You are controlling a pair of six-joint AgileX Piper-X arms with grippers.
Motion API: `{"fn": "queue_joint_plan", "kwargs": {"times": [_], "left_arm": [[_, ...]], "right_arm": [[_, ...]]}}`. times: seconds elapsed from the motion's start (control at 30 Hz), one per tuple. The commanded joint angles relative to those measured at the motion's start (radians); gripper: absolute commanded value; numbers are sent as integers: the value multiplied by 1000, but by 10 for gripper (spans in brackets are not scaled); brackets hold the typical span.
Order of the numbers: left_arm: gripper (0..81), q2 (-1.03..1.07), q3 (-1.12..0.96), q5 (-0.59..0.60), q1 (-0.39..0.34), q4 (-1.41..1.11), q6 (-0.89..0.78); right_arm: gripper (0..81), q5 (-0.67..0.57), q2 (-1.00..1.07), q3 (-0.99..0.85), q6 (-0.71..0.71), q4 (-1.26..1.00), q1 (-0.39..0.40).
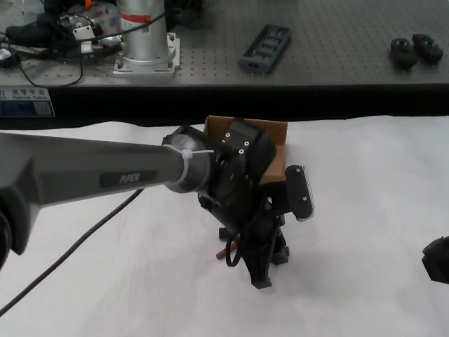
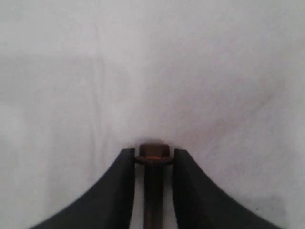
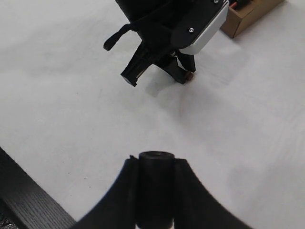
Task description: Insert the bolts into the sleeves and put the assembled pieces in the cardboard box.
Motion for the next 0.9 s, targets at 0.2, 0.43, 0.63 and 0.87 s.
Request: {"fn": "queue_joint_plan", "kwargs": {"times": [0.2,0.43,0.63,0.87], "left_arm": [[6,-15,-60,-251,1,239,104],[6,-156,-60,-211,1,239,-45],[6,-301,-60,-110,1,223,-306],[6,-470,-57,1,66,231,-524]], "right_arm": [[19,-15,-9,-3,-8,1,-6],[19,-15,-9,-3,-8,1,-6],[19,-15,-6,-3,-8,1,-6],[19,-53,-6,23,15,-78,-6]]}}
